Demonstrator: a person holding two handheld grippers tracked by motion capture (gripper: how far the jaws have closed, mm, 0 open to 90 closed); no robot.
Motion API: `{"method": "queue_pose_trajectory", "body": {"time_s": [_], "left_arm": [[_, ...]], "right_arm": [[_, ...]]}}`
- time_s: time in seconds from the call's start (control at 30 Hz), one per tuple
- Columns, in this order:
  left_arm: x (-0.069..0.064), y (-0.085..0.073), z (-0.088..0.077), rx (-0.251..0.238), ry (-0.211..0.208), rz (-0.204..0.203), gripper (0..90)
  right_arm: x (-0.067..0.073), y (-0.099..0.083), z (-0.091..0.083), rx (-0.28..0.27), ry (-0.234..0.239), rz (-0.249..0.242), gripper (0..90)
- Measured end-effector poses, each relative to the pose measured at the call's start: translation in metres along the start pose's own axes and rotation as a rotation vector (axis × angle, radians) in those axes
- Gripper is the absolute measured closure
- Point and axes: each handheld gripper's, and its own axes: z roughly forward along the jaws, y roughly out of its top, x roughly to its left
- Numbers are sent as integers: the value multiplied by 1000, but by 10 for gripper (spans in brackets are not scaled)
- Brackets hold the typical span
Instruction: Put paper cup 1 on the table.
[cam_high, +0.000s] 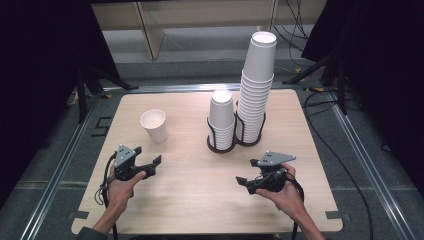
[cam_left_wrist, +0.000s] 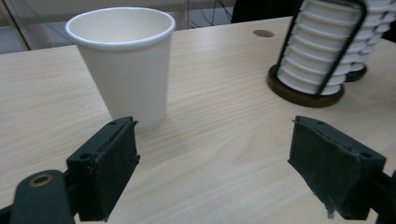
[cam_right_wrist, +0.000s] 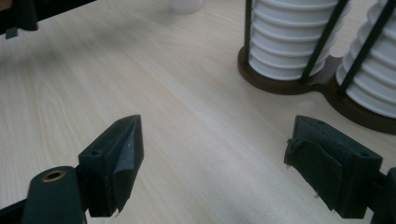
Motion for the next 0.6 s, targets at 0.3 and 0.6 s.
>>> {"method": "queue_pose_trajectory", "body": {"time_s": [0.3,0.6], "left_arm": [[-23,-14,-17,-7,-91,20,145],[-39,-21,-27,-29,-171,35,145]], "right_arm": [[-12,-4,-5,-15,-43,57,183],[-17,-8,-4,-21,-63,63,182]]}}
